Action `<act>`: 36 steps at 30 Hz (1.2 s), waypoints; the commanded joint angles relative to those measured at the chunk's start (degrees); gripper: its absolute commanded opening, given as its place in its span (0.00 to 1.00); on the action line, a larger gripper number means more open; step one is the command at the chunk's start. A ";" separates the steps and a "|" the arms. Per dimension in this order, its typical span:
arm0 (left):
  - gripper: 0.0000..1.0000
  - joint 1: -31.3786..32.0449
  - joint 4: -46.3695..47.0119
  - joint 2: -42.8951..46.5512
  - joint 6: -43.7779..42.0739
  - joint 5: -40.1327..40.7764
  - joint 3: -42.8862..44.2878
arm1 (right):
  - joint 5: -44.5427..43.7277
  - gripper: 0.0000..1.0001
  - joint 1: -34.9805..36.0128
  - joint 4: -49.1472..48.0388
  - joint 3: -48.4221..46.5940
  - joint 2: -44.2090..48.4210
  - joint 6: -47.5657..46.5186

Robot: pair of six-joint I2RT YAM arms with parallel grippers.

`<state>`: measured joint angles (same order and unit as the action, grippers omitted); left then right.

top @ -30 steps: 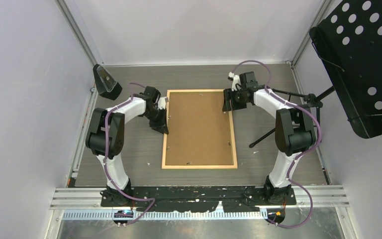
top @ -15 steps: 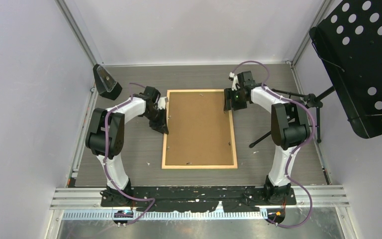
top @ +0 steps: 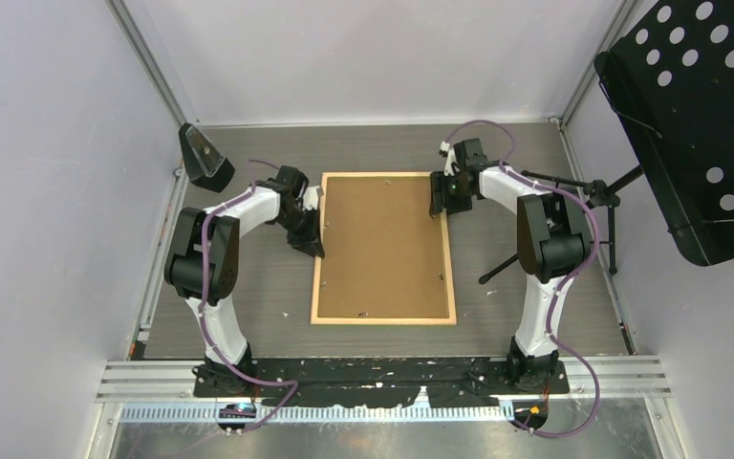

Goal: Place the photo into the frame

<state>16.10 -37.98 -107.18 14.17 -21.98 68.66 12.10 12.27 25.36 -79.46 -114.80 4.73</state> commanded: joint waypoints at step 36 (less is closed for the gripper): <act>0.00 -0.01 2.32 -3.13 -3.45 -1.95 -1.88 | -3.13 0.28 0.55 0.44 0.02 4.39 -7.48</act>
<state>15.70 -37.93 -107.31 14.17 -22.72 68.64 10.37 12.53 26.00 -79.13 -113.82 -0.80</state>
